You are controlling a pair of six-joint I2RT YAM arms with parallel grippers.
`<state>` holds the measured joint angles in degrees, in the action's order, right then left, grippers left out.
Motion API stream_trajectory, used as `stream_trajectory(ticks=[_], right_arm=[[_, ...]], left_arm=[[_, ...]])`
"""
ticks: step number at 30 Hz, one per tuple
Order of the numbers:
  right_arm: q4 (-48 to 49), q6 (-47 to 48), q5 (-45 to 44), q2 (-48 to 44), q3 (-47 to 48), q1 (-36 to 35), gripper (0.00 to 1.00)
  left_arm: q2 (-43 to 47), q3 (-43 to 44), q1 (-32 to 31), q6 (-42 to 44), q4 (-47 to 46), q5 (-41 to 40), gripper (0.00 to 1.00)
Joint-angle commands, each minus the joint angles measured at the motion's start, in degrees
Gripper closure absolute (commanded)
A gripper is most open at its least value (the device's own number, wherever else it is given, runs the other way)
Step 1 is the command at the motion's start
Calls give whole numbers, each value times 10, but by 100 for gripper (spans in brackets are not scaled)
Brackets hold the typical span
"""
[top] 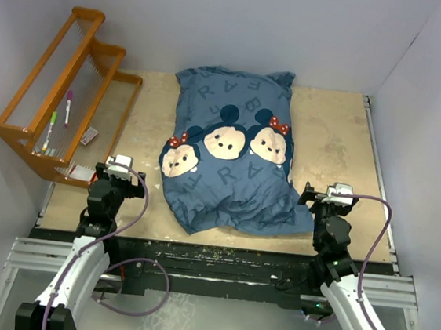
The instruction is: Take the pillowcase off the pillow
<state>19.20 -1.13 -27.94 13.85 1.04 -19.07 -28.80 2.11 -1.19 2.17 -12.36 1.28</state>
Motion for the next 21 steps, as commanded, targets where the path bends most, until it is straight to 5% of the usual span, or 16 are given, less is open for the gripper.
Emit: stream_trajectory(ticks=[1,14,21], right_arm=[[27,-4,-13,-1,-1,1,0],[26,-4,-13,-1,-1,0,0],[28,-4,-12,1,-1,1,0]], left_arm=[[5,15,0,0,-24,7,1],[6,17,0,0,-28,10,1],[-161,277,0,57,183,69,1]])
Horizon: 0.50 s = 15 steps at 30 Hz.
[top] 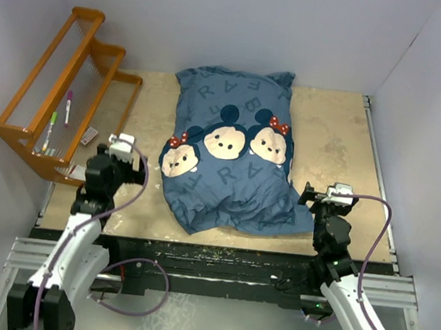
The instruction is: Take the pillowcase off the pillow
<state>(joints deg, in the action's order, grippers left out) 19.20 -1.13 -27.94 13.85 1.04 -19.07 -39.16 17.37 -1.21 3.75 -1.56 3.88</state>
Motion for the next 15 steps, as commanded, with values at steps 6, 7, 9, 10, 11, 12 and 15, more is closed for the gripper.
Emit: stream_trajectory(ticks=[6,7,9,10,11,12,15], right_arm=[[15,-19,-61,40,43,1,0],[-9,-34,-81,60,71,1,0],[-34,-107,-146,116,141,1,0],[-89,-222,-204,146,195,1,0],[-191,-340,-236,170,281,1,0],[-275,-427,-256,200,329,1,0],[-405,-562,-267,262,400,2,0]], left_arm=[[-185,313,1,109,210,119,1],[-197,336,1,120,223,131,1],[-216,380,1,154,261,170,1],[-224,397,1,178,282,202,1],[-232,411,1,205,308,240,1],[-241,425,0,239,340,285,1],[-265,449,-34,272,382,316,1]])
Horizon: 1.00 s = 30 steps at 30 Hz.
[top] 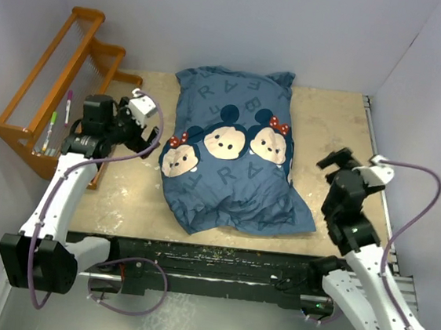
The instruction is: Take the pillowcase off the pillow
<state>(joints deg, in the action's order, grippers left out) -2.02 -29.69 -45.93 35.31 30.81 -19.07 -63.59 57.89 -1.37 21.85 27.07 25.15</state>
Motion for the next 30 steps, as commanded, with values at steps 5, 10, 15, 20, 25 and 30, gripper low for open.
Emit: stream_trajectory(ticks=[5,10,15,20,25,30], right_arm=[[7,-71,161,16,53,2,0],[100,2,289,16,32,1,0],[63,10,297,55,46,-66,0],[52,27,194,65,42,-185,0],[62,32,124,64,33,-272,0],[88,74,56,78,28,-363,1]], left_arm=[[-39,31,-147,158,114,33,1],[-61,5,-232,236,171,13,1],[-71,-35,-305,249,148,-22,1],[-86,-96,-357,253,64,-62,1],[-129,-120,-376,283,19,-91,21],[-135,-109,-376,247,-4,-96,68]])
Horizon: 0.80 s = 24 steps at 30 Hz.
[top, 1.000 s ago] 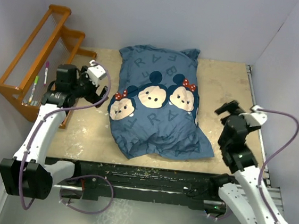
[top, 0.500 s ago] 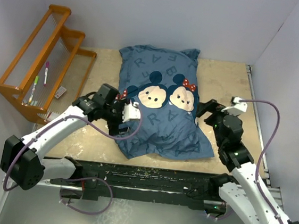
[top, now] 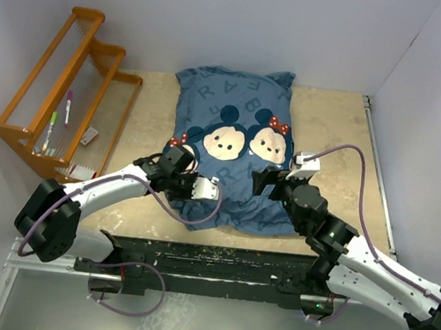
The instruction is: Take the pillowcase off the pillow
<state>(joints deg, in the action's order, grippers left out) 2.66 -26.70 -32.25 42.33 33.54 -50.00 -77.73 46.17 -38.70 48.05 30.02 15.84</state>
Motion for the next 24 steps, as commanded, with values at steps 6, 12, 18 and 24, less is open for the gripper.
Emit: stream_trajectory(ticks=[6,12,18,24], right_arm=[[83,114,-103,58,-2,-137,0],[151,220,-72,59,-32,-206,0],[246,389,-124,119,10,-266,0],[274,480,-123,228,82,-281,0]], left_arm=[[92,101,64,-68,30,35,100],[97,310,187,-118,110,77,100],[96,424,189,-153,189,128,100],[87,498,189,-177,232,133,100]])
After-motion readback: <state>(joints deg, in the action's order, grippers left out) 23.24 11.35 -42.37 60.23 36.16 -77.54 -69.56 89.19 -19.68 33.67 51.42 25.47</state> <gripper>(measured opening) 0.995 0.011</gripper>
